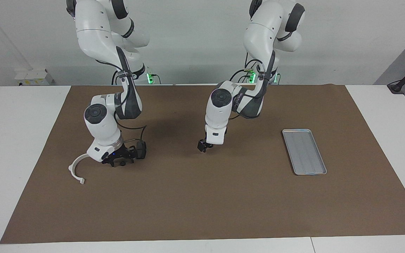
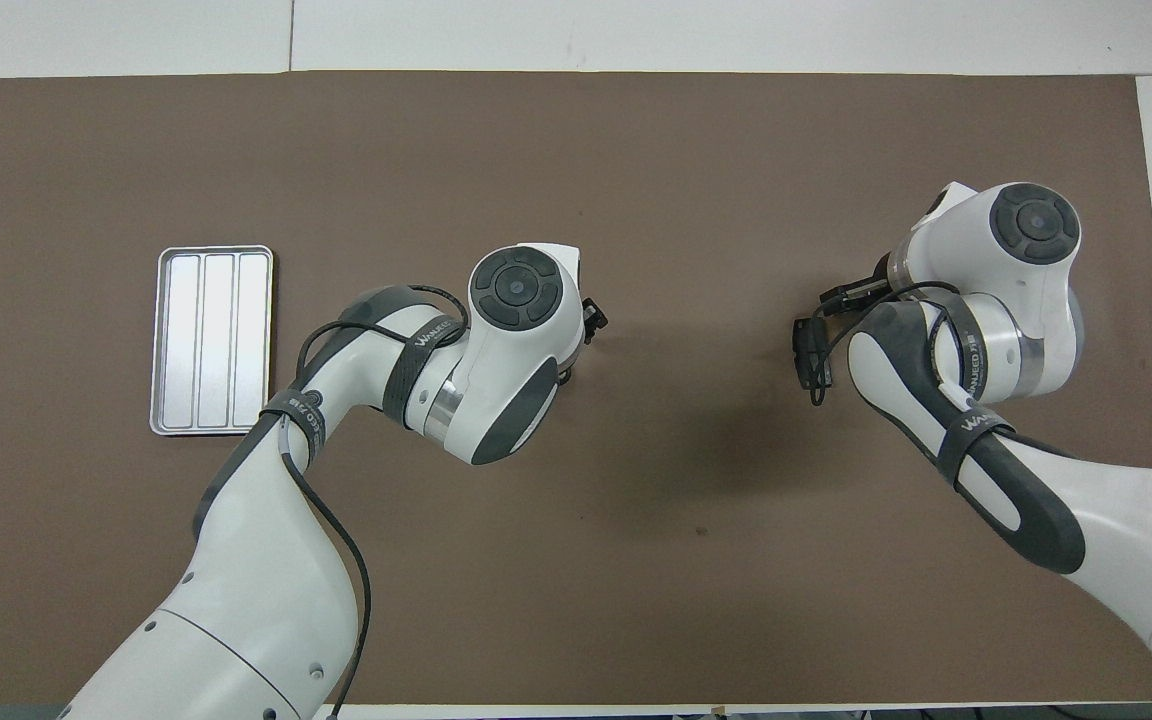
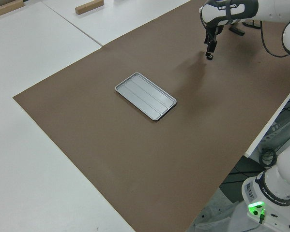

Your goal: Pick bearing gear from pile to tray

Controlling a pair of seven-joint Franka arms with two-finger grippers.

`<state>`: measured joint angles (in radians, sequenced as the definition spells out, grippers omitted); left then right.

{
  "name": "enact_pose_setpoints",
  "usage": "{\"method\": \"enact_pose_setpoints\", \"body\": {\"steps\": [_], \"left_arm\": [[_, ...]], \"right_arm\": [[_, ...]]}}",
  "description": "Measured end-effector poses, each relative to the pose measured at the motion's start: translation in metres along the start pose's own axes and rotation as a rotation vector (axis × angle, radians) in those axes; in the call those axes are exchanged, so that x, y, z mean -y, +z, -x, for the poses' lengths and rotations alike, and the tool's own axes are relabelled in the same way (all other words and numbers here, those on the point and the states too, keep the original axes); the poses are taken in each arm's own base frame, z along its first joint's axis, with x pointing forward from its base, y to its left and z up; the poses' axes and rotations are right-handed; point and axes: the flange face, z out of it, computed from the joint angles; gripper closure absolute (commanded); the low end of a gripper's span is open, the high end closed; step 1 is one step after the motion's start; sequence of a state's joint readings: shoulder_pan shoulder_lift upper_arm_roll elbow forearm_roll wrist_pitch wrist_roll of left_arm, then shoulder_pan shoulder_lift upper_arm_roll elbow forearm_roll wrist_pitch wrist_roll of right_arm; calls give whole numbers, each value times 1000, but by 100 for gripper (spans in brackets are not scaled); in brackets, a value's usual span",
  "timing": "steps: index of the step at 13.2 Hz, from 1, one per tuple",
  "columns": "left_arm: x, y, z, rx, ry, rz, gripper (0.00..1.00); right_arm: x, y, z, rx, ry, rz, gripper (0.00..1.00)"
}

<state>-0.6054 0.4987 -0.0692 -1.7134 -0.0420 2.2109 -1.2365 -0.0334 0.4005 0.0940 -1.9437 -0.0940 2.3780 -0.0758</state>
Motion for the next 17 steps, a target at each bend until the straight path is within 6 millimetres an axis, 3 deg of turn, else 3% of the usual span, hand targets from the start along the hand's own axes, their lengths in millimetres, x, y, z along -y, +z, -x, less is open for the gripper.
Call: {"method": "enact_pose_setpoints", "body": {"steps": [2, 5, 9, 11, 12, 13, 17], "left_arm": [[2, 3, 2, 2, 3, -7, 2], [3, 4, 4, 2, 5, -11, 20], [4, 6, 4, 1, 6, -9, 52], [5, 7, 4, -1, 7, -4, 85], [6, 7, 5, -1, 7, -3, 95], [6, 5, 5, -3, 7, 0, 100], [9, 2, 2, -5, -4, -5, 100]], "right_arm": [[2, 1, 0, -1, -2, -2, 43], [0, -4, -3, -11, 0, 0, 96], [-2, -9, -7, -23, 2, 3, 100], [-3, -14, -10, -32, 3, 4, 100], [-4, -18, -12, -38, 4, 6, 100], [-6, -24, -16, -42, 6, 8, 100], [-19, -73, -40, -60, 23, 20, 100]]}}
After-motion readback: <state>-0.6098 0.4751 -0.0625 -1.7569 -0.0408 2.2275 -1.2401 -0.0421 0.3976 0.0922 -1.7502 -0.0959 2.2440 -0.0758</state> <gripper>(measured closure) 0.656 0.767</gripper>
